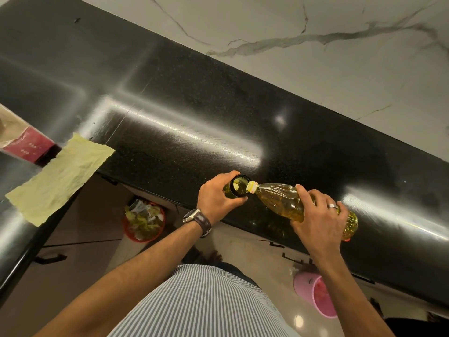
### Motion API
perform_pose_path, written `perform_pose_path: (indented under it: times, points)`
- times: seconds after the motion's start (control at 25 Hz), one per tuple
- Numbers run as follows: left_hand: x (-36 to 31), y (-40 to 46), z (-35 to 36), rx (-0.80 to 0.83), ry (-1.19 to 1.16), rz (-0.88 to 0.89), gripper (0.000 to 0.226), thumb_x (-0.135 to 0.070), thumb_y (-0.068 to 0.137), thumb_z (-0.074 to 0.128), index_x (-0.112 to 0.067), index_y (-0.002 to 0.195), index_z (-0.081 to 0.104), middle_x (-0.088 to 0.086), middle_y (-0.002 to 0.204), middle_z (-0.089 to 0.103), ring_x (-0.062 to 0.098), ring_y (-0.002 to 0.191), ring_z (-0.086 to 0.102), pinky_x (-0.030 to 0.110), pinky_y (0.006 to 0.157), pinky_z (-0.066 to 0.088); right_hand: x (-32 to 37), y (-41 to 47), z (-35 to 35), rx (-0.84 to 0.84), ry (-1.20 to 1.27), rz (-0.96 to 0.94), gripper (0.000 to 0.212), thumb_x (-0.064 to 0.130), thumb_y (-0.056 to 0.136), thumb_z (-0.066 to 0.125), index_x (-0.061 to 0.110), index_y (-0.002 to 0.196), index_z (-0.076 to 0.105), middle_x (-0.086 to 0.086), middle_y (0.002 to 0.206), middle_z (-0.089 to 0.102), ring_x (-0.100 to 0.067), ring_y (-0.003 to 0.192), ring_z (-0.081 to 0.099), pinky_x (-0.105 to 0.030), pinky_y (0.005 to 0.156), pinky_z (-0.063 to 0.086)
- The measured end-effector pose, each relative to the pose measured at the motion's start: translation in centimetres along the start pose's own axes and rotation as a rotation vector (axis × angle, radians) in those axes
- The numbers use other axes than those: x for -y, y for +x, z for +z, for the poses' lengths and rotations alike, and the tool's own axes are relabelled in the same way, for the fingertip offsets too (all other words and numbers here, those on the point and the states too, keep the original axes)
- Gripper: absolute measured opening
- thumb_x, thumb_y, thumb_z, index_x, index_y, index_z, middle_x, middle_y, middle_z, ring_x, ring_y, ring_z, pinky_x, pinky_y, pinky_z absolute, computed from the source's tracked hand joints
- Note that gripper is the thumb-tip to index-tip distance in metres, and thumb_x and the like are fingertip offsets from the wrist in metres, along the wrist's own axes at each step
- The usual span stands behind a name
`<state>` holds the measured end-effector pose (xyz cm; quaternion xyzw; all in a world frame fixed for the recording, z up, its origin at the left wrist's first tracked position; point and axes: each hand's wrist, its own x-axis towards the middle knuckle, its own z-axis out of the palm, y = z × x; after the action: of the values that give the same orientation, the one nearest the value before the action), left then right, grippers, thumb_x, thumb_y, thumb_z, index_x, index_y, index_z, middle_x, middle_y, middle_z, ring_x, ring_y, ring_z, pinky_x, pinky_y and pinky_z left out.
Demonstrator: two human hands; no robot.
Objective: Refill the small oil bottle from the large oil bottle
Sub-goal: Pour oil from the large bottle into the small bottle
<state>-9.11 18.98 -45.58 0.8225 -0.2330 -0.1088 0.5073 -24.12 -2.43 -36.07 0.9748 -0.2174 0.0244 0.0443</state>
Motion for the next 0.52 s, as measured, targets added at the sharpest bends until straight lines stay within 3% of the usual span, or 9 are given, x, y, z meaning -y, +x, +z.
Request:
perform_pose_path:
  times: [0.52]
  points:
    - [-0.09, -0.01, -0.02, 0.004, 0.001, -0.014, 0.068, -0.044, 0.079, 0.087, -0.023, 0.139, 0.061, -0.006, 0.126, 0.07, 0.009, 0.114, 0.066, 0.036, 0.091, 0.062, -0.44, 0.18, 0.03, -0.014, -0.033, -0.006, 0.089, 0.036, 0.07, 0.094, 0.024, 0.147, 0.052, -0.014, 0.133, 0.062, -0.038, 0.126, 0.057, -0.065, 0.107, 0.038]
